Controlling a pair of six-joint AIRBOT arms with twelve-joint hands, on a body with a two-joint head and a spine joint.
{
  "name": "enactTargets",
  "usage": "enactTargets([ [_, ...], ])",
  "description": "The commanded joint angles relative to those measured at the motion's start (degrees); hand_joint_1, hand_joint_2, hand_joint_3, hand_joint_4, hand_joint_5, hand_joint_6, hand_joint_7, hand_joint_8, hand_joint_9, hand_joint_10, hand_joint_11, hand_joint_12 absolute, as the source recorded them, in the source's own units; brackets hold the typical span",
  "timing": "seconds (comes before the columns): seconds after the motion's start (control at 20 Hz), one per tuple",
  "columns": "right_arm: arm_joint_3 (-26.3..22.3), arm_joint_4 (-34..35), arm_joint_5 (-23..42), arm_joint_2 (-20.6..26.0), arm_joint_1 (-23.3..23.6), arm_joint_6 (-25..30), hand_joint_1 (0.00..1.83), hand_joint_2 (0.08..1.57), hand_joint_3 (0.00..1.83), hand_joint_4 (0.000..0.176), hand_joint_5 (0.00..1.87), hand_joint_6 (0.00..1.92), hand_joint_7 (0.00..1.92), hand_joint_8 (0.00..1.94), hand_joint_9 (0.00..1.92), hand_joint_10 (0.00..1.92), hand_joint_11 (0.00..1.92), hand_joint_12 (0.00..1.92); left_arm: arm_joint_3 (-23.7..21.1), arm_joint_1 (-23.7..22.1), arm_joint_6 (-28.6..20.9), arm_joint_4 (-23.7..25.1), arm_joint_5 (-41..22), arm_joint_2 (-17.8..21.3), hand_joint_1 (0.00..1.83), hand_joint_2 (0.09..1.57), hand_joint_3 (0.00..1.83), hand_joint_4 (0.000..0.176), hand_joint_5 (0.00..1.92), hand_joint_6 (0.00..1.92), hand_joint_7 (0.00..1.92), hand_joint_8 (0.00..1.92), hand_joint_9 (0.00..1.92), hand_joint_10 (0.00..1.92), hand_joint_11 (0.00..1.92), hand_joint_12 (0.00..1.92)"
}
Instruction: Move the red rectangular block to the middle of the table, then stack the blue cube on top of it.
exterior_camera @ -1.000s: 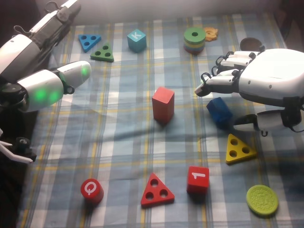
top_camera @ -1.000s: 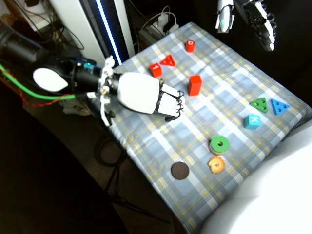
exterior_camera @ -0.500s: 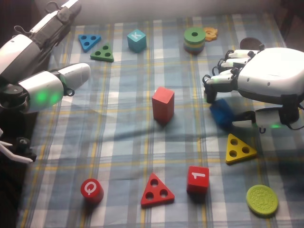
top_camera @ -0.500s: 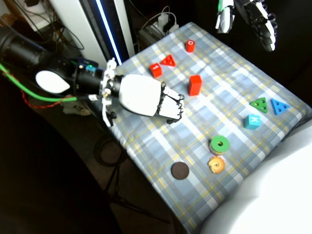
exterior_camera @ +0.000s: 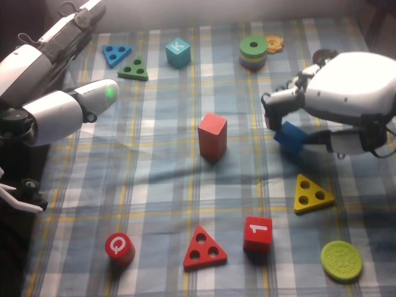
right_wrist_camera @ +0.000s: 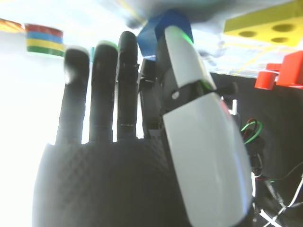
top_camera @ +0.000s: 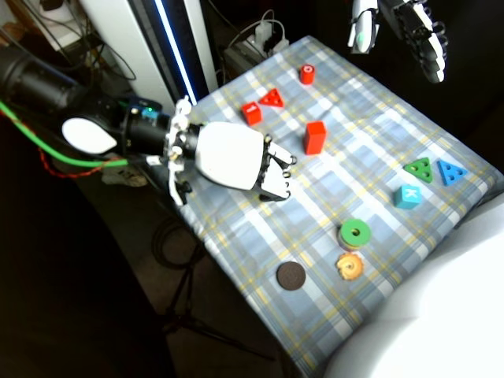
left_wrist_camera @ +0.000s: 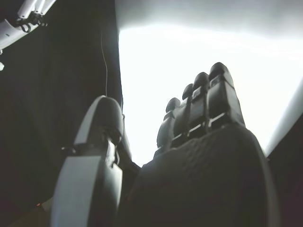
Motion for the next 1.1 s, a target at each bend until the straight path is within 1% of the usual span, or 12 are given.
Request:
enactTargets([
  [0.0, -0.4, 0.2, 6.7, 0.1, 1.1, -0.1, 1.18, 1.26, 0.0, 0.0, 0.74, 1.19, 0.73, 1.64, 0.48, 1.88, 0.41, 1.92, 0.1, -0.4, -0.5, 0.9, -7.4, -0.3, 0.72, 1.37, 0.0, 0.076, 0.0, 0.0, 0.0, 0.0, 0.0, 0.0, 0.0, 0.0],
  [0.15, -0.8, -0.9, 7.8, 0.2, 2.4, -0.1, 1.17, 1.27, 0.0, 0.0, 0.73, 1.2, 0.71, 1.68, 0.5, 1.91, 0.42, 1.92, 0.1, -0.4, -0.5, 0.9, -7.4, -0.3, 0.72, 1.36, 0.0, 0.092, 0.0, 0.0, 0.0, 0.0, 0.0, 0.0, 0.0, 0.0],
  [0.2, -0.9, -1.3, 8.1, 0.2, 2.7, -0.1, 1.18, 1.27, 0.0, 0.0, 0.73, 1.2, 0.7, 1.7, 0.54, 1.92, 0.5, 1.92, 0.1, -0.4, -0.5, 0.9, -7.4, -0.3, 0.76, 1.36, 0.0, 0.076, 0.0, 0.0, 0.0, 0.0, 0.0, 0.0, 0.0, 0.0],
  [0.3, -1.1, -2.3, 8.6, 0.1, 4.0, -0.1, 1.18, 1.27, 0.0, 0.0, 0.7, 1.23, 0.72, 1.68, 0.57, 1.9, 0.62, 1.92, 0.1, -0.4, -0.5, 0.9, -7.4, -0.4, 0.77, 1.36, 0.0, 0.087, 0.0, 0.0, 0.0, 0.0, 0.0, 0.0, 0.0, 0.0],
  [0.4, -1.2, -3.0, 8.9, -0.2, 4.8, -0.1, 1.17, 1.28, 0.0, 0.0, 0.65, 1.29, 0.74, 1.66, 0.61, 1.81, 0.59, 1.92, 0.2, -0.4, -0.6, 0.9, -7.4, -0.5, 0.75, 1.36, 0.0, 0.089, 0.0, 0.0, 0.0, 0.0, 0.0, 0.0, 0.0, 0.0],
  [0.45, -1.1, -3.3, 8.9, -0.3, 5.1, -0.1, 1.16, 1.27, 0.0, 0.0, 0.64, 1.34, 0.78, 1.55, 0.62, 1.67, 0.55, 1.92, 0.2, -0.4, -0.6, 0.9, -7.4, -0.5, 0.78, 1.36, 0.0, 0.079, 0.0, 0.0, 0.0, 0.0, 0.0, 0.0, 0.0, 0.0],
  [0.5, -1.1, -3.7, 8.9, -0.5, 5.5, -0.1, 1.18, 1.26, 0.0, 0.0, 0.65, 1.32, 0.82, 1.49, 0.79, 1.61, 0.73, 1.92, 0.2, -0.4, -0.6, 0.9, -7.4, -0.6, 0.8, 1.37, 0.0, 0.082, 0.0, 0.0, 0.0, 0.0, 0.0, 0.0, 0.0, 0.0],
  [0.55, -1.1, -3.8, 8.9, -0.7, 5.7, -0.1, 1.18, 1.26, 0.0, 0.0, 0.65, 1.32, 0.82, 1.49, 0.79, 1.61, 0.73, 1.92, 0.2, -0.4, -0.6, 0.9, -7.4, -0.6, 0.8, 1.37, 0.0, 0.082, 0.0, 0.0, 0.0, 0.0, 0.0, 0.0, 0.0, 0.0],
  [0.75, -0.8, -5.1, 8.9, -1.6, 6.6, 0.2, 1.19, 1.26, 0.0, 0.0, 0.71, 1.21, 0.75, 1.63, 0.72, 1.77, 0.73, 1.92, 0.4, -0.4, -0.8, 0.9, -7.4, -0.7, 0.84, 1.36, 0.0, 0.082, 0.0, 0.0, 0.0, 0.0, 0.0, 0.0, 0.0, 0.0],
  [0.85, -0.6, -6.1, 8.9, -2.1, 7.2, 0.7, 1.19, 1.27, 0.0, 0.0, 0.7, 1.21, 0.72, 1.7, 0.76, 1.88, 0.85, 1.92, 0.5, -0.4, -1.0, 0.9, -7.4, -0.8, 0.83, 1.35, 0.0, 0.084, 0.0, 0.0, 0.0, 0.0, 0.0, 0.0, 0.0, 0.0],
  [1.0, -0.2, -8.7, 8.8, -2.9, 8.0, 2.4, 1.18, 1.27, 0.0, 0.0, 0.69, 1.24, 0.73, 1.67, 0.63, 1.91, 0.73, 1.92, 0.5, -0.4, -1.0, 0.9, -7.4, -0.8, 0.83, 1.37, 0.0, 0.099, 0.0, 0.0, 0.0, 0.0, 0.0, 0.0, 0.0, 0.0],
  [1.05, -0.1, -9.4, 8.5, -3.2, 8.2, 2.8, 1.18, 1.27, 0.0, 0.0, 0.69, 1.25, 0.72, 1.68, 0.58, 1.92, 0.7, 1.92, 0.5, -0.4, -1.0, 0.9, -7.4, -0.8, 0.83, 1.37, 0.01, 0.093, 0.0, 0.0, 0.0, 0.0, 0.0, 0.0, 0.0, 0.0],
])
